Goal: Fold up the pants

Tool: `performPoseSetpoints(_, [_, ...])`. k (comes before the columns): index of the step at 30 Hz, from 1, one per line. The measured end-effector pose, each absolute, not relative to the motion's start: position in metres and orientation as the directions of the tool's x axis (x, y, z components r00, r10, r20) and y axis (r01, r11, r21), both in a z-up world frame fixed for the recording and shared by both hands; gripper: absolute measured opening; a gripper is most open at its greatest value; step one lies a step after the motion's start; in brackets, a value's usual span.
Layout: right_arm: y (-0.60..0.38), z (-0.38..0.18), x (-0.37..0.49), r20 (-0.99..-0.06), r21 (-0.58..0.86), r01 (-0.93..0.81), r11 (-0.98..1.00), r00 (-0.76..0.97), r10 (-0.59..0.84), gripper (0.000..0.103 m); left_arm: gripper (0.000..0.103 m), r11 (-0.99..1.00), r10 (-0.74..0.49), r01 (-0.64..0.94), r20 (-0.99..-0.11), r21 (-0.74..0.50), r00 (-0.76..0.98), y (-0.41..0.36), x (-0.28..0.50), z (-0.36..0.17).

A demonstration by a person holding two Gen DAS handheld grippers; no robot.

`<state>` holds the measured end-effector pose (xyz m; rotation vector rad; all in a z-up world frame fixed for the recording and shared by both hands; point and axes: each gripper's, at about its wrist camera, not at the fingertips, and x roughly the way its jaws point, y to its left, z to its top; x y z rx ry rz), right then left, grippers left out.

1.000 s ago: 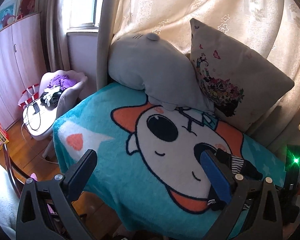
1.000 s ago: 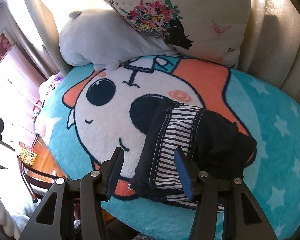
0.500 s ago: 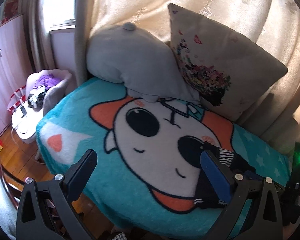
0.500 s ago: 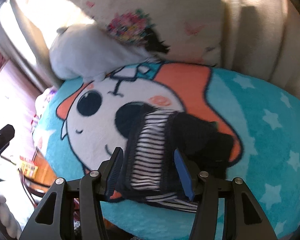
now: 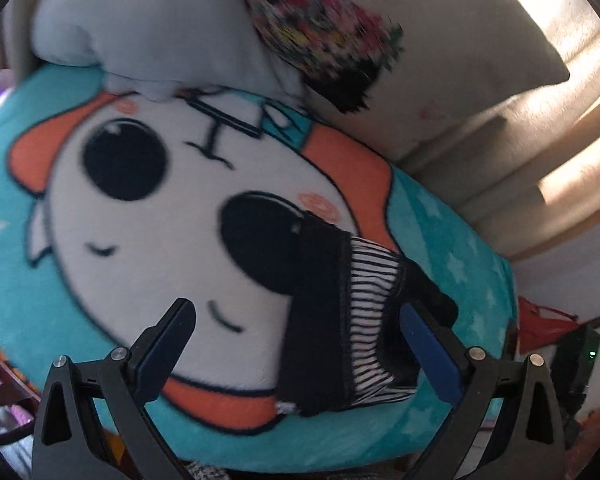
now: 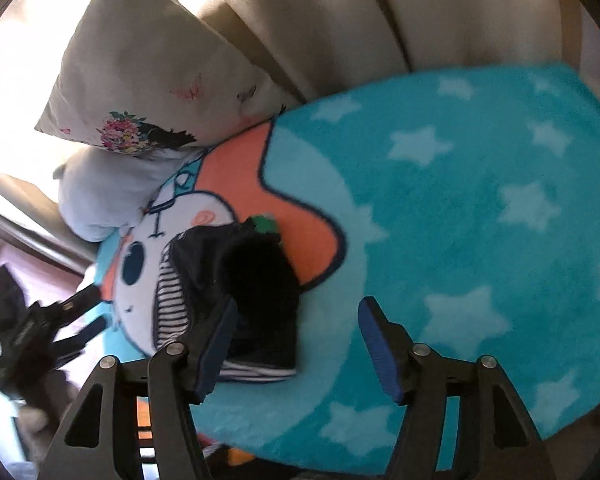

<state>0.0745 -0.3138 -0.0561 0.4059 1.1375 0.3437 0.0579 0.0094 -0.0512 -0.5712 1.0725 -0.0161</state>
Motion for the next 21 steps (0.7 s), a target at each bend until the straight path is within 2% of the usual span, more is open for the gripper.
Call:
performPoseSetpoints(3, [-0.305,-0.075,0.087,-0.763,0.585,-0.054,0.809,0.303,0.571,0.068,0.102,0.841,-0.367,-0.212,-0.814,-0.497,0.45,0.006,0.077,-0.066])
performPoseSetpoints(6, [-0.294,-0.094,0.101,-0.743,0.63,-0.037,0.776,0.263,0.616,0.068,0.102,0.844,-0.392,-0.193,-0.821,-0.501,0.415,0.005,0.088,-0.078])
performPoseSetpoints(12, [-0.274,-0.118,0.118,-0.74,0.645,-0.024,0.764,0.233,0.631,0.074,0.102,0.832,-0.436,-0.221,-0.845,-0.509,0.309,0.004,0.113,-0.123])
performPoseSetpoints(15, [-0.263,-0.114,0.121,-0.763,0.606,-0.054,0.794,0.242,0.599,0.073,0.102,0.824,-0.466,-0.192,-0.83,-0.534,0.307,-0.006,0.121,-0.121])
performPoseSetpoints(16, [-0.261,-0.113,0.122,-0.763,0.607,-0.06,0.792,0.233,0.602,0.057,0.088,0.807,-0.502,-0.175,-0.812,-0.563,0.297,-0.011,0.122,-0.121])
performPoseSetpoints(17, [-0.261,-0.114,0.122,-0.764,0.613,-0.057,0.788,0.213,0.61,0.05,0.057,0.782,-0.549,-0.16,-0.787,-0.602,0.28,-0.015,0.121,-0.123])
performPoseSetpoints(18, [-0.261,-0.113,0.122,-0.768,0.61,-0.046,0.791,0.214,0.604,0.046,0.049,0.76,-0.587,-0.154,-0.769,-0.631,0.254,-0.019,0.121,-0.125])
performPoseSetpoints(19, [-0.262,-0.112,0.122,-0.766,0.613,-0.042,0.789,0.215,0.606,0.04,0.049,0.765,-0.581,-0.151,-0.772,-0.626,0.259,-0.02,0.12,-0.123])
performPoseSetpoints(21, [-0.266,-0.108,0.122,-0.755,0.628,-0.031,0.778,0.216,0.619,0.037,0.048,0.766,-0.585,-0.125,-0.764,-0.631,0.272,-0.021,0.118,-0.115])
